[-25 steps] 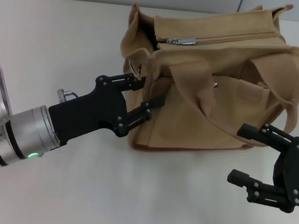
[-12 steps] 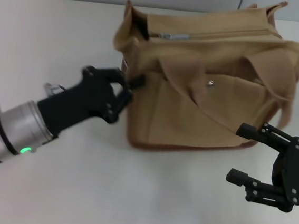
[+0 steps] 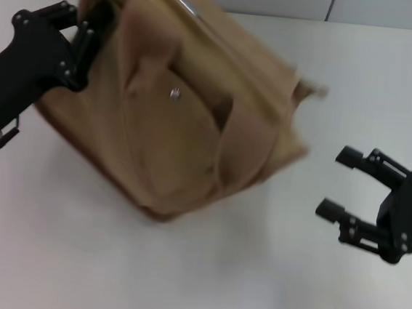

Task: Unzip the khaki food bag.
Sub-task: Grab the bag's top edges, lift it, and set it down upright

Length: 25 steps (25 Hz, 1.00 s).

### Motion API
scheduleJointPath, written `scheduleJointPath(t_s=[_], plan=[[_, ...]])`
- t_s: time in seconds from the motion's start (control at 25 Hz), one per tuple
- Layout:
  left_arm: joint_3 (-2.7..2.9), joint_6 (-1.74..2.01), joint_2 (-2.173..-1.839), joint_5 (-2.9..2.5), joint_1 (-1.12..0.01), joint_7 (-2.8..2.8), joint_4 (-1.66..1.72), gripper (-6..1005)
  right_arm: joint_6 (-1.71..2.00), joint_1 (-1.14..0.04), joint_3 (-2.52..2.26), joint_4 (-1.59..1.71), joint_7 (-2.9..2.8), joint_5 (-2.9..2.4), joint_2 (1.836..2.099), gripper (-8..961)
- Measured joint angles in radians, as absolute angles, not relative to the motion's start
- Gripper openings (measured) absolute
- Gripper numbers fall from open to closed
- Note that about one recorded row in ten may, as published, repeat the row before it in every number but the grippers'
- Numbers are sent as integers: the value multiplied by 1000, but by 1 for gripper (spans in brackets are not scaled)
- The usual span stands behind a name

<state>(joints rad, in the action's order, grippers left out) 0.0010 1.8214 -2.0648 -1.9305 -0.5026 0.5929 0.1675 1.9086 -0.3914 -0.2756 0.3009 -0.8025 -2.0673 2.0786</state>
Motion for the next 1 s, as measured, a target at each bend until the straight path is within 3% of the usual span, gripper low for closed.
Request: scheduleJointPath(t_s=[0.28,1.0], plan=[[349,1791,-2078,-1939,-563,386,58,73,1810,-357,-275,186,-683,-1853,2086,831],[369,1703,-2080,-1937,-577,287,-68,72,1561,-388,-213,-202,189,-1831,2092,831]])
